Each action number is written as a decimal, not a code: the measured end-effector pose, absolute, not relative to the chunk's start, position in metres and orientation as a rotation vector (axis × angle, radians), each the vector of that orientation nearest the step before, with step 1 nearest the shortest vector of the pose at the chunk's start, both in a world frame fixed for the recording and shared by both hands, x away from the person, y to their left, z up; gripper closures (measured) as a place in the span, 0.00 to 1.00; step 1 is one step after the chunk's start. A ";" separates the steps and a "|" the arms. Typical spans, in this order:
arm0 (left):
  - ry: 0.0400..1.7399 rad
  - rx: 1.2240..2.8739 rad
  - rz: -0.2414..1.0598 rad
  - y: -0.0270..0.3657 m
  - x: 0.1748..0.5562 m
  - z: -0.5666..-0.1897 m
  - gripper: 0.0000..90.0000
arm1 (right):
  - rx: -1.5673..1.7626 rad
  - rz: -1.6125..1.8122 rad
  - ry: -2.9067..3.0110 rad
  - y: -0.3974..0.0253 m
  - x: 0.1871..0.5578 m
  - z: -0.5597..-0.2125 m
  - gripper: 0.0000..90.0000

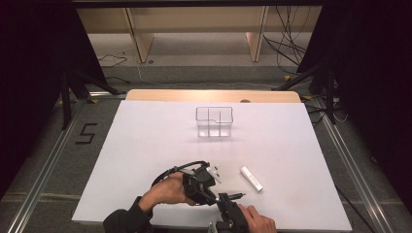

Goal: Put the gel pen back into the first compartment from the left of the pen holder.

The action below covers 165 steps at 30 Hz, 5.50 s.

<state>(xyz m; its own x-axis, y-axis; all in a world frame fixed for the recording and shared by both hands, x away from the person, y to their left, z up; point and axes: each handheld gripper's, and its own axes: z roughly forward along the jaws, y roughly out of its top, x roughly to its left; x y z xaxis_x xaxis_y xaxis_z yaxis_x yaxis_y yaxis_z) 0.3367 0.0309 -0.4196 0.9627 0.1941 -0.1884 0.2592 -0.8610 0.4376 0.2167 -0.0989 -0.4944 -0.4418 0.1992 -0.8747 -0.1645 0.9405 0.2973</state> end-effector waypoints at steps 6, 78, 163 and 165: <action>0.325 2.641 -0.195 0.030 0.336 -0.421 0.88 | 0.002 0.402 1.980 -0.098 0.216 -0.495 0.79; 0.729 2.058 0.281 0.136 0.330 -0.454 0.21 | 1.042 1.540 1.829 -0.213 0.347 -0.379 0.89; 0.677 2.172 0.330 0.129 0.302 -0.471 0.21 | 1.190 1.457 1.973 -0.072 0.528 -0.371 0.88; 0.677 2.174 0.331 0.129 0.302 -0.471 0.21 | 1.187 1.441 1.986 -0.069 0.529 -0.374 0.89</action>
<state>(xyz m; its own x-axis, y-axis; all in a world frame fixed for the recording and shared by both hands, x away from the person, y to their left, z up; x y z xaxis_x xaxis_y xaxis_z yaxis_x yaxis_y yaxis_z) 0.3023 0.1294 -0.4710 0.8213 0.5704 0.0072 0.3560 -0.5223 0.7749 0.5286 -0.0694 -0.3743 -0.5517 0.8211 0.1464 0.3939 0.1017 0.9135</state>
